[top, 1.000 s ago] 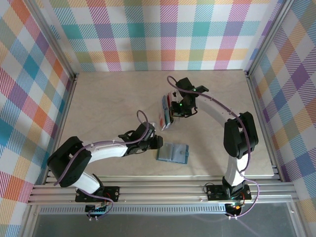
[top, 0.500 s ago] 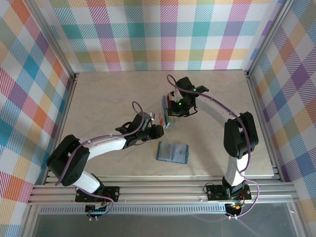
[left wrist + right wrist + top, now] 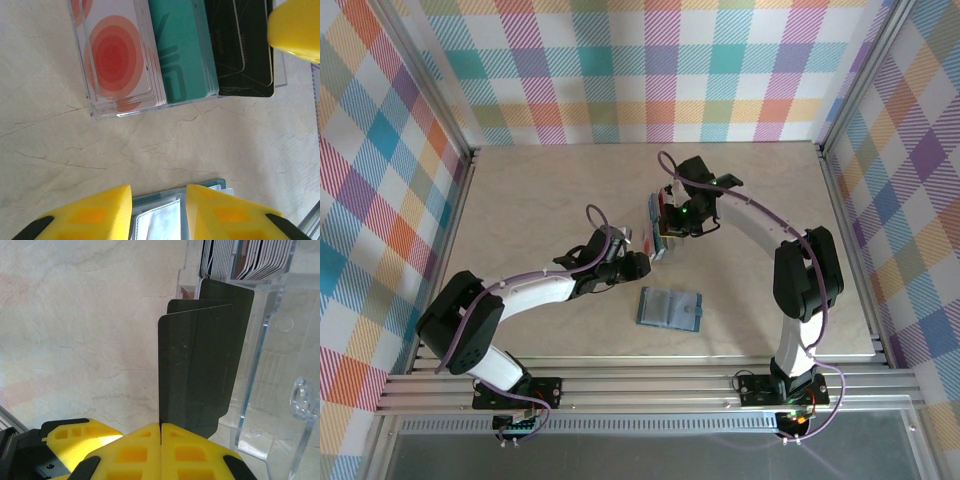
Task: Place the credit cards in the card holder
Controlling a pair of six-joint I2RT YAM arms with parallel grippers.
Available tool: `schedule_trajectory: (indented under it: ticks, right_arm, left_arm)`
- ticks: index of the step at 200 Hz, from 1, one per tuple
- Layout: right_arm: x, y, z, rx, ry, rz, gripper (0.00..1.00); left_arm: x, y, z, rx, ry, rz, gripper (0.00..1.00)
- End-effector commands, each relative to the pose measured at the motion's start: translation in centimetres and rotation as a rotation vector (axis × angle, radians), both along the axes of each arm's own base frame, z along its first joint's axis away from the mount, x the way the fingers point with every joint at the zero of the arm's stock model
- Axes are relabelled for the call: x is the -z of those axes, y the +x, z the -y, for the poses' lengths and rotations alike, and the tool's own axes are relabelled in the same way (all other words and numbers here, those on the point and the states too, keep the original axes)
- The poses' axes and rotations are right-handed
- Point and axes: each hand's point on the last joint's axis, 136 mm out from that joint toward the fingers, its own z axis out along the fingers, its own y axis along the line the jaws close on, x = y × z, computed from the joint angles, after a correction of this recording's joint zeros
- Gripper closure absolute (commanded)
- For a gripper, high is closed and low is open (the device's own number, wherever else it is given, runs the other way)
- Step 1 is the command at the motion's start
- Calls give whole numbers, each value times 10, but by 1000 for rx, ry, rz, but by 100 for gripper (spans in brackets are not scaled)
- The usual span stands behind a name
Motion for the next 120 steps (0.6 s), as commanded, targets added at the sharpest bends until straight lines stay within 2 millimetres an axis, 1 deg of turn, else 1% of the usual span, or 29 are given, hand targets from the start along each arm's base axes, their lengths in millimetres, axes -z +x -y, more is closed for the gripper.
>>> schedule_trajectory:
  ticks: [1, 38, 99, 120]
  right_arm:
    - [-15, -7, 3, -7, 5, 33, 100]
    - [-23, -5, 16, 26, -45, 80, 100]
    - [-32, -5, 23, 47, -54, 110, 100]
    - [-34, -3, 29, 70, -73, 127, 100]
  left_arm:
    - [-4, 8, 2, -1, -9, -5, 65]
    - [-4, 13, 6, 5, -10, -8, 66]
    - [-4, 16, 8, 8, 1, -6, 66]
    - [-6, 17, 8, 9, 2, -2, 66]
